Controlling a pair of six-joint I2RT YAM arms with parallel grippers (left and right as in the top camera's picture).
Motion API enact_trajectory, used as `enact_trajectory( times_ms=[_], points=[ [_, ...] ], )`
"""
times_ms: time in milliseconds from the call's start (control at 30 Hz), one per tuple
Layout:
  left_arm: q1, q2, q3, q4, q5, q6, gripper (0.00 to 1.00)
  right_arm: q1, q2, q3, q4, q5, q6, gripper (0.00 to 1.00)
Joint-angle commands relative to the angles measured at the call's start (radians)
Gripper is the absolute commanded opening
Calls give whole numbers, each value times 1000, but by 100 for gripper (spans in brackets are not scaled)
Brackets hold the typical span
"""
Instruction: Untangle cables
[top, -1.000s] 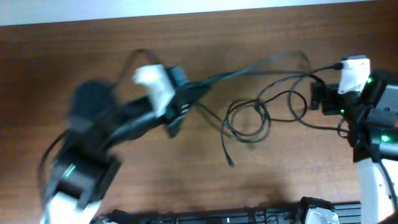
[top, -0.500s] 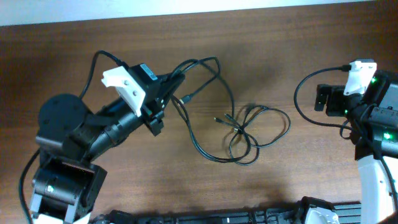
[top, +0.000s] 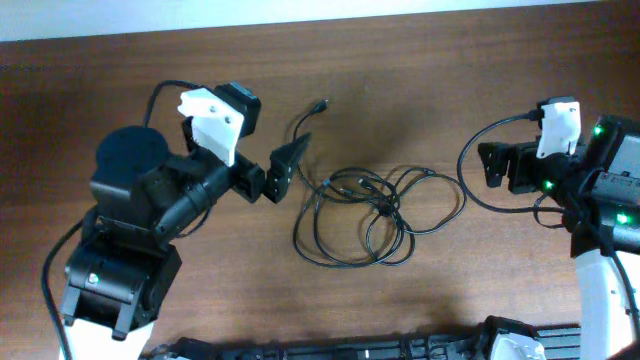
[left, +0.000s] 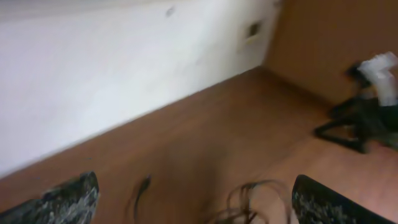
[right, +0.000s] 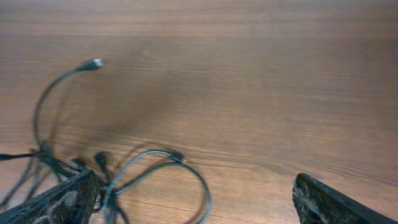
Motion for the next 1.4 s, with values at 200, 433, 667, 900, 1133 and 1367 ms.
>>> enact_trajectory(
  times_ms=[200, 433, 667, 900, 1133, 1367],
  points=[
    [145, 1, 3, -258, -281, -169, 99, -1, 64, -5, -84, -389, -131, 99],
    [233, 2, 3, -296, -270, -200, 99, 256, 180, -5, -180, -428, -257, 99],
    [233, 1, 3, -306, -270, -200, 99, 591, 262, -5, -241, -303, -262, 99],
    [233, 1, 3, -308, -270, -200, 99, 791, 454, -5, -275, -204, -253, 89],
    [233, 1, 3, -308, -270, -200, 99, 804, 592, -5, -315, -187, -253, 89],
    [233, 1, 3, -308, -270, -200, 99, 804, 628, -18, -289, -180, -292, 89]
  ],
)
